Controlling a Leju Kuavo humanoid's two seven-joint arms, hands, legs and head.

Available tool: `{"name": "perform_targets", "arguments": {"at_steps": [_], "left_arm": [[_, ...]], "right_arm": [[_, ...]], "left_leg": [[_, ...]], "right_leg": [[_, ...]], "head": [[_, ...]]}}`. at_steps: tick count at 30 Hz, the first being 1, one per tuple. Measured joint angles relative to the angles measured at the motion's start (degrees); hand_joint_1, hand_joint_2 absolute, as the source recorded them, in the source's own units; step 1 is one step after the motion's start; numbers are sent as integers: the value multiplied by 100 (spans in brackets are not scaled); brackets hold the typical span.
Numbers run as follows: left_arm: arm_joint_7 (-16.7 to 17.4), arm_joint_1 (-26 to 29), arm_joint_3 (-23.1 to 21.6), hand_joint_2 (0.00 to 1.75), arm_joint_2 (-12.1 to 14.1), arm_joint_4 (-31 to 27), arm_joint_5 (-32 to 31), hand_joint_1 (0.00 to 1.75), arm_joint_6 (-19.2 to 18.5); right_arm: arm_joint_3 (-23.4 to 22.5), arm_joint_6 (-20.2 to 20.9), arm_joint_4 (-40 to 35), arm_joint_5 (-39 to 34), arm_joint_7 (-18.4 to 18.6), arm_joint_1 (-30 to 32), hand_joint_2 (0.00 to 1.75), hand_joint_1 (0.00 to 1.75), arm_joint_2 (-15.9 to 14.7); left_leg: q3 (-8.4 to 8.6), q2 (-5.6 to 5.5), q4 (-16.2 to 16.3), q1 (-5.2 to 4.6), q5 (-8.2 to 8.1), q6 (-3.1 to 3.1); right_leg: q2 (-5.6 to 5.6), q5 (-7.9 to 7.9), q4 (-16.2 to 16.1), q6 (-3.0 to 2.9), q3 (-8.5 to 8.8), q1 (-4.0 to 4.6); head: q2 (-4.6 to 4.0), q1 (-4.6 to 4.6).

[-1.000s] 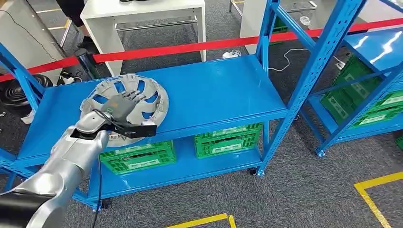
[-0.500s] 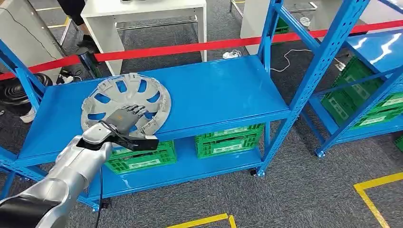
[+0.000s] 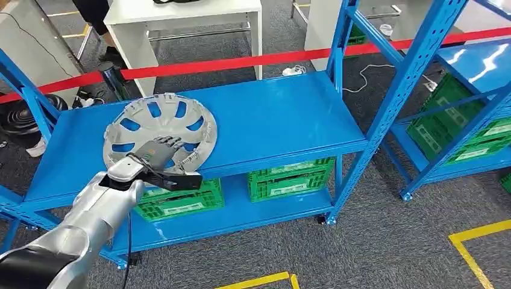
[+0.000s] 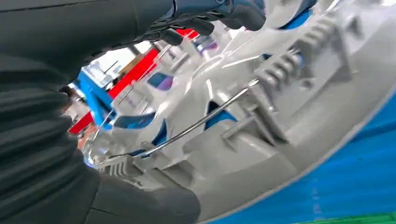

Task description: Take the parts from the cabinet and place them on the table.

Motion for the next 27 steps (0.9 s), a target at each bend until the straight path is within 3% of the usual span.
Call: {"name": "perform_targets", "arguments": {"at_steps": [13, 14, 15, 16, 21, 27], "left_arm": [[811, -54, 193, 175, 94, 37, 435, 0, -975], [853, -58, 232, 175, 96, 40, 464, 12, -1034], [899, -60, 271, 175, 98, 39, 494, 66, -1102], [927, -60, 302, 175, 105, 42, 523, 171, -1176], [995, -31, 492, 175, 133, 74, 660, 175, -1486], [977, 15, 603, 175, 164, 94, 702, 171, -1497]], "right_arm": [[2, -20, 0, 64, 0, -12, 0, 0, 24], [2, -20, 0, 64, 0, -12, 0, 0, 28], [2, -20, 0, 66, 0, -12, 0, 0, 33], [2, -20, 0, 66, 0, -11, 0, 0, 35], [11, -18, 0, 103, 0, -12, 0, 0, 42], [13, -18, 0, 114, 0, -17, 0, 0, 46]], "left_leg": [[16, -2, -1, 0, -18, 3], [20, -2, -1, 0, -19, 2], [24, -2, -1, 0, -20, 2], [28, -2, -1, 0, -25, 5], [65, -9, -3, 0, -44, 15], [89, -9, -4, -1, -54, 17]], "right_leg": [[-2, -19, 0, 15, 49, -2], [-2, -20, 0, 16, 52, -4], [-1, -22, 0, 16, 55, -4], [-1, -25, 0, 17, 60, -6], [-9, -52, -1, 31, 102, -13], [-11, -56, -2, 29, 128, -15]], "head": [[0, 0], [0, 0], [2, 0], [0, 0], [0, 0], [0, 0]]}}
